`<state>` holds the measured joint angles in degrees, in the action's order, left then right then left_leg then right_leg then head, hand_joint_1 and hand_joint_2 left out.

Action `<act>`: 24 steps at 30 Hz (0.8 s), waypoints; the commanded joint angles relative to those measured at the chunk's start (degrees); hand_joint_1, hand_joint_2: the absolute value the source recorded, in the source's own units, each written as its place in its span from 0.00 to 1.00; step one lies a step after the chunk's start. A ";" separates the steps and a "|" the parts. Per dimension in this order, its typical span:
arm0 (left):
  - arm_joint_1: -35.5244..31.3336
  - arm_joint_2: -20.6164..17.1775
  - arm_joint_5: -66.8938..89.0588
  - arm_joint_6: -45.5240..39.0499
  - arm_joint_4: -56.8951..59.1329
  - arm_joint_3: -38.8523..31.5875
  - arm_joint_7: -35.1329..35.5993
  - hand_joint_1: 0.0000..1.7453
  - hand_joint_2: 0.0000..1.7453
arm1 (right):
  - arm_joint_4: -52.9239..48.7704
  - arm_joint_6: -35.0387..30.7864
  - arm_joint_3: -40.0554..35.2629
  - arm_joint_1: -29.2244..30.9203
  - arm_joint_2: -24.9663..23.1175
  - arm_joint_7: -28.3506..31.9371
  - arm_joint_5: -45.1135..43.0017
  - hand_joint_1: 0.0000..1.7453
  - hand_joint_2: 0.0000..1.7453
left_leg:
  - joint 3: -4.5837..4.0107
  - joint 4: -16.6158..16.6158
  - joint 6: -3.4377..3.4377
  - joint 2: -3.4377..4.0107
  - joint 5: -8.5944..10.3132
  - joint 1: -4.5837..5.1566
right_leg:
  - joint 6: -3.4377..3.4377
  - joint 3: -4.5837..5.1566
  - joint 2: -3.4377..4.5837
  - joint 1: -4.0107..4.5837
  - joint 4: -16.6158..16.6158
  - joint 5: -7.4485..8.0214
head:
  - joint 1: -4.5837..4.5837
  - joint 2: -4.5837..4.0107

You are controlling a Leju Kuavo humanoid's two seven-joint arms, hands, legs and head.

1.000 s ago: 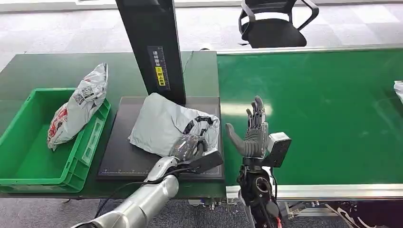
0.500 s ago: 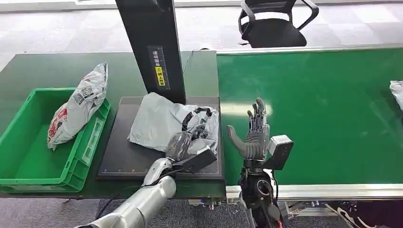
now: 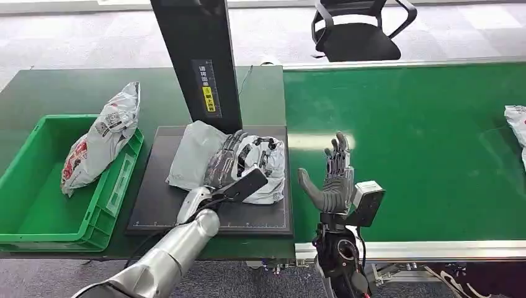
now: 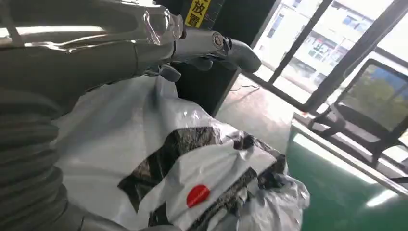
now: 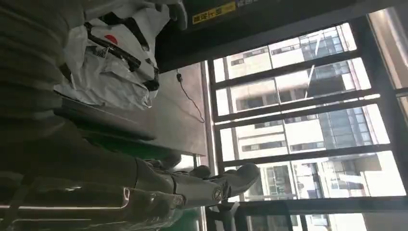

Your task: Moved the parcel from conveyor to table for the left to box.

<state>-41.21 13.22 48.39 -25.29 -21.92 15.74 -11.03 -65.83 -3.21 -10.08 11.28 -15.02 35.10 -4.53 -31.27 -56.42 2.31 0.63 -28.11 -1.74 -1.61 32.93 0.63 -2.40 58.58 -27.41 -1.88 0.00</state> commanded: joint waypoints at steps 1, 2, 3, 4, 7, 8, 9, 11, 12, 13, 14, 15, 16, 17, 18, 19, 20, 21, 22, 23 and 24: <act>-5.69 -2.42 6.11 4.01 6.96 2.79 10.39 0.00 1.00 | 0.22 0.45 0.27 0.66 0.96 -0.62 0.19 0.00 1.00 | -0.04 0.00 -0.12 -0.03 0.03 -0.02 | 0.15 0.02 -0.05 0.06 -0.03 0.05 | 0.02 0.00; -5.42 -2.66 7.12 5.45 7.41 3.31 12.09 0.00 1.00 | 0.36 0.48 0.27 0.71 1.05 -0.62 0.19 0.00 1.00 | -0.05 0.04 -0.18 -0.05 0.06 -0.05 | 0.22 0.01 -0.08 0.11 -0.11 0.10 | 0.02 0.00; -5.15 -2.75 7.20 5.35 7.28 3.30 12.05 0.00 1.00 | 0.37 0.51 0.28 0.70 1.09 -0.62 0.18 0.00 1.00 | -0.03 0.02 -0.14 -0.05 0.05 -0.03 | 0.17 0.00 -0.06 0.08 -0.07 0.06 | 0.02 0.00; -5.02 -2.83 7.55 5.99 7.67 3.49 12.69 0.00 1.00 | 0.36 0.54 0.30 0.66 1.14 -0.62 0.17 0.00 1.00 | -0.01 0.02 -0.13 -0.02 0.03 -0.02 | 0.16 -0.01 -0.04 0.06 -0.06 0.05 | 0.02 0.00; -4.43 -3.03 8.90 8.75 8.27 4.18 14.70 0.00 1.00 | 0.59 0.80 0.43 0.79 1.32 -0.61 -0.04 0.00 1.00 | 0.01 0.04 -0.14 -0.03 0.03 -0.01 | 0.17 -0.03 -0.05 0.06 -0.07 0.04 | 0.02 0.00; -4.40 -3.02 9.12 9.11 8.39 4.36 14.85 0.00 1.00 | 0.64 0.83 0.45 0.81 1.33 -0.61 -0.08 0.00 1.00 | 0.00 0.07 -0.18 -0.03 0.05 -0.03 | 0.21 -0.03 -0.06 0.09 -0.13 0.08 | 0.02 0.00; -4.29 -2.95 9.80 9.92 8.53 4.84 15.39 0.00 1.00 | 0.76 0.92 0.53 0.83 1.32 -0.61 -0.18 0.00 1.00 | 0.01 0.05 -0.14 -0.03 0.04 -0.01 | 0.17 -0.03 -0.05 0.06 -0.09 0.05 | 0.02 0.00; -4.22 -2.86 10.26 10.56 8.60 5.21 15.51 0.00 1.00 | 0.82 0.98 0.59 0.80 1.35 -0.61 -0.23 0.00 1.00 | 0.00 0.06 -0.16 -0.04 0.06 -0.03 | 0.21 -0.03 -0.06 0.09 -0.11 0.08 | 0.02 0.00; -4.22 -2.86 10.26 10.56 8.60 5.21 15.51 0.00 1.00 | 0.82 0.98 0.59 0.80 1.35 -0.61 -0.23 0.00 1.00 | 0.00 0.04 -0.12 -0.04 0.05 -0.02 | 0.16 -0.03 -0.06 0.06 -0.08 0.06 | 0.02 0.00; -4.09 -2.75 10.35 10.62 8.59 5.29 15.52 0.00 1.00 | 0.85 1.04 0.62 0.64 1.40 -0.60 -0.27 0.00 1.00 | 0.01 0.03 -0.09 -0.03 0.04 0.00 | 0.12 -0.02 -0.04 0.03 -0.04 0.03 | 0.02 0.00; -4.14 -2.70 10.42 10.93 8.59 5.36 15.45 0.00 1.00 | 0.82 1.08 0.65 0.54 1.44 -0.58 -0.29 0.00 1.00 | -0.01 0.07 -0.16 -0.03 0.09 -0.03 | 0.20 -0.03 -0.05 0.08 -0.13 0.11 | 0.02 0.00; -4.18 -2.63 10.45 11.27 8.51 5.39 15.24 0.00 1.00 | 0.80 1.08 0.70 0.52 1.45 -0.58 -0.29 0.00 1.00 | 0.00 0.05 -0.13 -0.04 0.07 -0.01 | 0.16 -0.04 -0.06 0.06 -0.09 0.07 | 0.02 0.00; -4.20 -2.55 10.49 11.45 8.42 5.41 15.12 0.00 1.00 | 0.81 1.08 0.76 0.61 1.49 -0.58 -0.29 0.00 1.00 | 0.00 0.11 -0.18 -0.05 0.11 -0.04 | 0.22 -0.04 -0.07 0.09 -0.18 0.13 | 0.02 0.00; -4.17 -2.50 10.51 11.85 8.30 5.43 14.69 0.00 1.00 | 0.97 1.08 0.84 0.80 1.52 -0.59 -0.29 0.00 1.00 | 0.01 0.07 -0.15 -0.04 0.08 -0.02 | 0.18 -0.04 -0.06 0.07 -0.12 0.09 | 0.02 0.00; -4.20 -2.41 10.52 11.91 8.26 5.42 14.73 0.00 1.00 | 1.00 1.07 0.89 0.96 1.55 -0.59 -0.29 0.00 1.00 | 0.02 0.04 -0.13 -0.04 0.05 0.00 | 0.14 -0.05 -0.06 0.04 -0.08 0.06 | 0.02 0.00; -4.21 -2.35 10.55 11.93 8.23 5.41 14.81 0.00 1.00 | 1.09 1.08 0.94 1.10 1.57 -0.59 -0.29 0.00 1.00 | 0.01 0.10 -0.19 -0.06 0.10 -0.03 | 0.21 -0.07 -0.08 0.09 -0.17 0.12 | 0.02 0.00; -4.20 -2.28 10.49 12.44 8.18 5.35 14.36 0.00 1.00 | 1.46 1.08 0.97 1.34 1.57 -0.59 -0.29 0.00 1.00 | 0.03 0.07 -0.15 -0.03 0.07 0.00 | 0.16 -0.06 -0.05 0.05 -0.11 0.07 | 0.02 0.00; -4.24 -2.19 10.80 12.96 8.13 5.63 13.81 0.28 1.00 | 1.96 1.09 0.98 1.64 1.56 -0.59 -0.29 0.00 1.00 | 0.04 0.05 -0.12 -0.04 0.05 -0.01 | 0.13 -0.08 -0.06 0.04 -0.08 0.04 | 0.00 0.00; -4.24 -2.19 10.80 12.96 8.13 5.63 13.81 0.87 1.00 | 1.96 1.09 0.98 1.64 1.56 -0.59 -0.29 0.00 1.00 | 0.03 0.09 -0.19 -0.06 0.09 -0.03 | 0.20 -0.09 -0.08 0.08 -0.17 0.10 | 0.02 0.00; -4.13 -2.08 10.93 12.96 7.95 5.54 13.14 0.98 1.00 | 2.86 1.13 0.93 2.10 1.49 -0.55 -0.33 0.00 1.00 | 0.04 0.07 -0.16 -0.05 0.07 -0.01 | 0.17 -0.09 -0.07 0.06 -0.12 0.07 | 0.02 0.00; -4.06 -2.04 10.90 12.45 7.80 5.27 12.65 1.00 1.00 | 3.12 1.16 0.88 2.23 1.46 -0.51 -0.36 0.00 1.00 | 0.04 0.04 -0.12 -0.04 0.05 -0.01 | 0.13 -0.08 -0.05 0.04 -0.07 0.05 | 0.02 0.00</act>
<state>-45.08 11.17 58.93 -13.53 -17.64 19.26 3.48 -66.36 -2.29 -9.70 11.04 -14.97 34.80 -4.57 -31.24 -56.41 2.32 0.62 -28.08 -1.74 -1.61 32.88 0.62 -2.40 58.58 -27.41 -1.86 0.00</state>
